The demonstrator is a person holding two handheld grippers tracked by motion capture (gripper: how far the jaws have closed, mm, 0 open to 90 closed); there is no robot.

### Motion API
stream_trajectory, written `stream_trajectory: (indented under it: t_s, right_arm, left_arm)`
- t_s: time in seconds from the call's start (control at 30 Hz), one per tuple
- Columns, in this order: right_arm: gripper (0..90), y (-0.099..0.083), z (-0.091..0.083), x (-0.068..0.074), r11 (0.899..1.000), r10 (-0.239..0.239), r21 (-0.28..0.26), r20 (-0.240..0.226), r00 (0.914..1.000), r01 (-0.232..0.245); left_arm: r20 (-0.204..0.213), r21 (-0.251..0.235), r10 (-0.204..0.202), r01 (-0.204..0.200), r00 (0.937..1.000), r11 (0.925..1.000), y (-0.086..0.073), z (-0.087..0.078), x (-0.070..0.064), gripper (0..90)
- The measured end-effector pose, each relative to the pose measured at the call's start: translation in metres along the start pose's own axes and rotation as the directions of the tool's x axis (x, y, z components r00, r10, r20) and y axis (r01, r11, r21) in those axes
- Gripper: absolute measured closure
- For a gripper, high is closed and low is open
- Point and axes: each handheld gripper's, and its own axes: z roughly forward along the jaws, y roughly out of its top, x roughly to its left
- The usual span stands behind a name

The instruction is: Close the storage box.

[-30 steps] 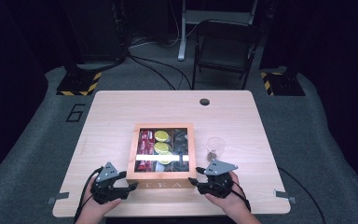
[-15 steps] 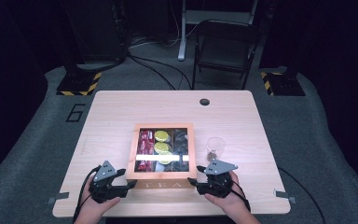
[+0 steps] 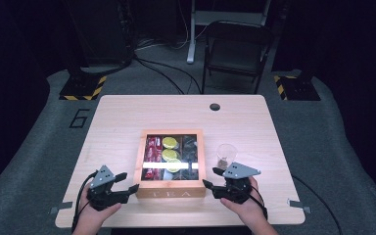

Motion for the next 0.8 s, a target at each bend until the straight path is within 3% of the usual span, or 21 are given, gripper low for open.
stream_trajectory:
  t_s: [0.2,0.4,0.43,0.73,0.8]
  right_arm:
    - [42.1,0.001,-0.005,-0.006,1.0,0.015,-0.011,0.028,0.9995,-0.014]
    - [41.9,-0.001,-0.008,-0.014,1.0,0.019,-0.01,0.048,0.9986,-0.019]
    - [41.8,-0.002,-0.007,-0.015,0.999,0.041,-0.016,0.053,0.9978,-0.04]
    - [41.8,-0.011,-0.004,-0.027,0.998,0.062,0.016,0.077,0.9952,-0.063]
    - [41.8,-0.012,-0.004,-0.03,0.996,0.085,0.016,0.084,0.9928,-0.087]
  left_arm:
    - [-0.033,-0.029,-0.025,0.024,0.9992,0.9993,0.001,-0.007,0.011,35.2]
    - [-0.086,-0.047,-0.063,0.059,0.9943,0.9971,-0.002,-0.015,0.027,35.2]
    - [-0.095,-0.06,-0.07,0.065,0.993,0.9961,-0.003,-0.015,0.029,35.2]
    - [-0.127,-0.027,-0.099,0.097,0.9869,0.9949,-0.011,-0.012,0.044,35.6]
    - [-0.13,-0.02,-0.104,0.102,0.9861,0.9946,-0.012,-0.01,0.046,35.7]
